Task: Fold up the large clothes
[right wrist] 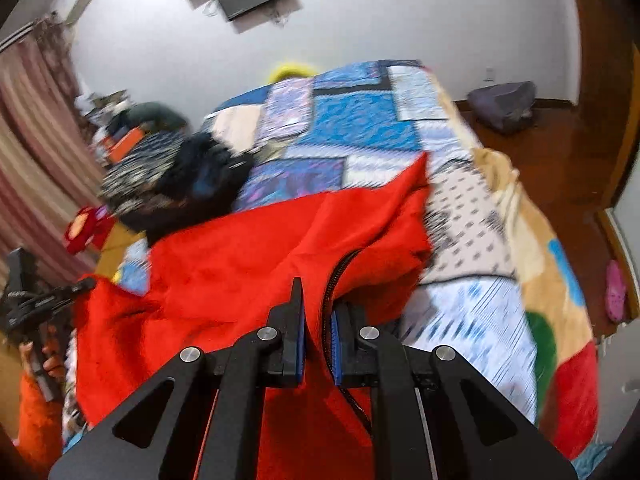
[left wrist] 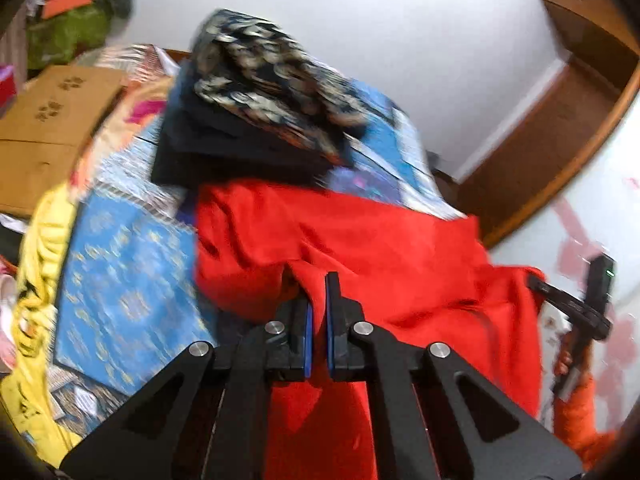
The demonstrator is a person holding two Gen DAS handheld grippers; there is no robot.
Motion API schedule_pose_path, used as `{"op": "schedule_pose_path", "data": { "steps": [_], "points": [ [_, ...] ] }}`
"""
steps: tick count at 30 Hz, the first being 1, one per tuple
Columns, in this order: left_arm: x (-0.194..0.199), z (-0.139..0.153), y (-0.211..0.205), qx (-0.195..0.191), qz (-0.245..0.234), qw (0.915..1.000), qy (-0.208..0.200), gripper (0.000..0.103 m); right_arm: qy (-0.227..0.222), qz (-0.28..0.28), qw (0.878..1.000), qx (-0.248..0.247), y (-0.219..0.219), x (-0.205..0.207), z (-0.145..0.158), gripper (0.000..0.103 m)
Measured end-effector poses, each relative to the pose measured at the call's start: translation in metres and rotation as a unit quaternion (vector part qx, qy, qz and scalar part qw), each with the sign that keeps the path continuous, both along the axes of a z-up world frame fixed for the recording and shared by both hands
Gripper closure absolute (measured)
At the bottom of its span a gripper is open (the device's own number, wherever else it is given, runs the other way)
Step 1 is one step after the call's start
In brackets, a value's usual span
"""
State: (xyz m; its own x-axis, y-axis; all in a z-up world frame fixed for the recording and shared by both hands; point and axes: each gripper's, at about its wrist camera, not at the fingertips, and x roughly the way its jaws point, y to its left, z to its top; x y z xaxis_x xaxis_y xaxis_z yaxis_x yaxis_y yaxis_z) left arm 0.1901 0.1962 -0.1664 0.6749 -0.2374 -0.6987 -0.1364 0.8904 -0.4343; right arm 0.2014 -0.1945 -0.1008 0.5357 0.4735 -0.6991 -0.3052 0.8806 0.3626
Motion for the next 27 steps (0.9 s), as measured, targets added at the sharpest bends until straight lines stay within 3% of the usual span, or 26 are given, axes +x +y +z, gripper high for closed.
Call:
{"op": "schedule_pose_path", "data": {
  "steps": [5, 8, 10, 12, 16, 19, 22, 27],
  "points": [
    [0.019, -0.056, 0.022, 0.024, 0.059, 0.9953, 0.072, 0.1, 0.031, -0.045, 0.998, -0.033, -0.01, 0.03, -0.041, 0.093],
    [0.028, -0.094, 0.015, 0.027, 0.049, 0.9912, 0.12, 0.099, 0.058, -0.033, 0.997, -0.032, -0.014, 0.028, -0.062, 0.086],
    [0.026, -0.104, 0.012, 0.031, 0.038, 0.9899, 0.133, 0.097, 0.062, -0.026, 0.997, -0.038, -0.014, 0.023, -0.064, 0.081],
    [0.022, -0.106, 0.007, 0.04, 0.03, 0.9885, 0.143, 0.083, 0.067, -0.022, 0.997, -0.044, -0.018, 0.014, -0.061, 0.07],
    [0.008, -0.092, 0.007, 0.043, 0.025, 0.989, 0.139, 0.056, 0.079, -0.031, 0.996, -0.03, -0.034, 0.005, -0.052, 0.064],
    [-0.009, -0.086, 0.016, 0.034, 0.029, 0.99, 0.133, 0.044, 0.084, -0.035, 0.996, -0.024, -0.044, -0.004, -0.052, 0.059],
    [-0.025, -0.091, 0.026, 0.007, 0.032, 0.9893, 0.142, 0.043, 0.094, -0.034, 0.995, -0.022, -0.048, -0.014, -0.057, 0.057],
    [-0.051, -0.121, 0.029, -0.065, 0.017, 0.9811, 0.182, 0.043, 0.11, -0.023, 0.993, -0.033, -0.049, -0.032, -0.069, 0.056]
  ]
}}
